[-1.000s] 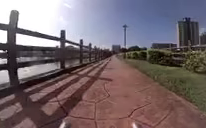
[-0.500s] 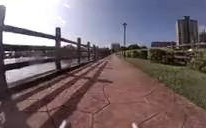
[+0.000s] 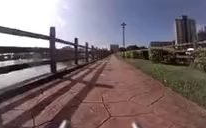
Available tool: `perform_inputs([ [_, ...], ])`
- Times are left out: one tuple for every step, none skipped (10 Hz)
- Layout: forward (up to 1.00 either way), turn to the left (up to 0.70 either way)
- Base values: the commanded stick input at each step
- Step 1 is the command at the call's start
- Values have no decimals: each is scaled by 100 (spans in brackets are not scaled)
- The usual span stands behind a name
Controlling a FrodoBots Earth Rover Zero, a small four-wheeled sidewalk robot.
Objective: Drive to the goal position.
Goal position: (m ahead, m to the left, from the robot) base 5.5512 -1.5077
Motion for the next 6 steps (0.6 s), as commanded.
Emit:
perform_inputs([
  [50,19],
  [50,12],
  [50,0],
  [50,0],
  [50,0],
  [50,1],
])
